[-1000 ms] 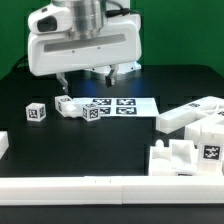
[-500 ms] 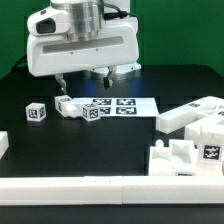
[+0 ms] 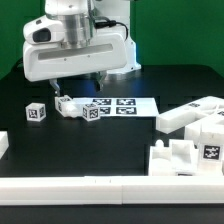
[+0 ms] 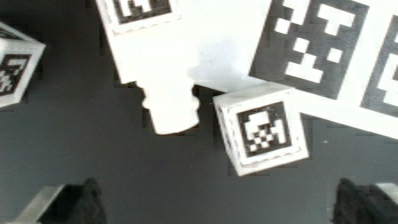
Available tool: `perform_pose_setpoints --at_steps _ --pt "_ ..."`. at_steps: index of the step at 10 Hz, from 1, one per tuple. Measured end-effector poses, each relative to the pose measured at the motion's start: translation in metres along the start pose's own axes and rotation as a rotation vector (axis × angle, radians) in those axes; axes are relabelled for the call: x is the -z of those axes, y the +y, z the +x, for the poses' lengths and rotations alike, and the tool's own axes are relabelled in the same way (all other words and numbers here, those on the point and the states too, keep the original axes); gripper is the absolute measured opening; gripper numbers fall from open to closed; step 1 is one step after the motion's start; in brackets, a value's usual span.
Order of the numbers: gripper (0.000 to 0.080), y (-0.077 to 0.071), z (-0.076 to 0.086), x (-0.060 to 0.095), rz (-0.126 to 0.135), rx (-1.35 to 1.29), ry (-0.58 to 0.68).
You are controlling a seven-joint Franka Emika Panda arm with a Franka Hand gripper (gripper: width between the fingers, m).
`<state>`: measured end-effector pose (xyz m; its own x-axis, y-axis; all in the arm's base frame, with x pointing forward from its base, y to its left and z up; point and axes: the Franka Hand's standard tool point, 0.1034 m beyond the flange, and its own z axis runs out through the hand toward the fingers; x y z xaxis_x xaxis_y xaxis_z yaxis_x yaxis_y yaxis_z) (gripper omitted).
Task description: Assemble chair
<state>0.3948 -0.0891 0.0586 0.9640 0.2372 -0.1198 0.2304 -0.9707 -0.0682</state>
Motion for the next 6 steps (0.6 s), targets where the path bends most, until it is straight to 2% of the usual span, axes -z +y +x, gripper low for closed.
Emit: perform_pose_setpoints --at_steps 2,3,4,5,6 --pt "0.0649 0.0 -0.001 -0.001 0.0 0.0 -0.002" --pt "0.0649 0.001 -0.006 -0.005 -0.005 0.023 -0.006" --pt "0.0649 0.003 -0.016 -0.013 -0.019 0.088 -0.008" --pt "0.0649 0.006 -0.026 -0.017 -0.021 0.093 -0.013" --pt "0.0649 0.006 -0.025 -0.017 -0.02 0.083 -0.013"
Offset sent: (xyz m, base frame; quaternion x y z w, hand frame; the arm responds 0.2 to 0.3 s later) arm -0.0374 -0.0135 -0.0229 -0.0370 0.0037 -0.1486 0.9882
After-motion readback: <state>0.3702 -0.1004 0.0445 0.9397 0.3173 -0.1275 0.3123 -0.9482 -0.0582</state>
